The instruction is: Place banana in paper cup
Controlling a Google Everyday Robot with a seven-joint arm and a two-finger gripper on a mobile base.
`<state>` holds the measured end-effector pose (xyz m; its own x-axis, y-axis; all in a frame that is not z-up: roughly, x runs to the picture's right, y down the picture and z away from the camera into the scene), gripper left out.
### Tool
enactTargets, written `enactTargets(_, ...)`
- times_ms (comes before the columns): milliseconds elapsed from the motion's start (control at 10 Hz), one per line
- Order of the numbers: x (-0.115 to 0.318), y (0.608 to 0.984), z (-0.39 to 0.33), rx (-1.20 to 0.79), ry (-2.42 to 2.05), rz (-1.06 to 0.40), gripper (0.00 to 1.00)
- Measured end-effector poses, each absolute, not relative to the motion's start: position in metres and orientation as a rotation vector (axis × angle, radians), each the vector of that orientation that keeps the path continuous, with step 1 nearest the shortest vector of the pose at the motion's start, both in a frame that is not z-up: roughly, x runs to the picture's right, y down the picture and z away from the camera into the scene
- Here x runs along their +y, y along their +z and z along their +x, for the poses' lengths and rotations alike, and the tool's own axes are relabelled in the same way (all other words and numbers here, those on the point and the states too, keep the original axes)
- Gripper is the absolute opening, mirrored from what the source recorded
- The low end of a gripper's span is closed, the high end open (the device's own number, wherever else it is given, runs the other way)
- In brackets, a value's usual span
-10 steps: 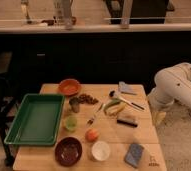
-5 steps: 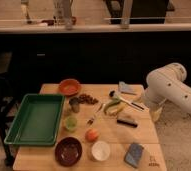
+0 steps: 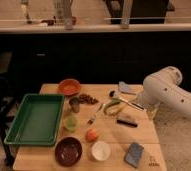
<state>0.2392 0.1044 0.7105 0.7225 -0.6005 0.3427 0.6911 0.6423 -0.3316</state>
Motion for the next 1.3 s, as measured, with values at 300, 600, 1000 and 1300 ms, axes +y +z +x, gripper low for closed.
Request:
enactTargets(300,0.105,0.715,0.24,-0.2,-0.743,-0.467,0.8)
enactTargets(600,0.118,0.749,0.234,-0.216,-0.81,-0.486,0.8)
enactTargets(1000,0.127,0.793,0.236,-0.246,-0.892,-0.556,0.8)
enactTargets(1300,0.121,0.823,0.237,-0.269,-0.933,-0.603,0.8)
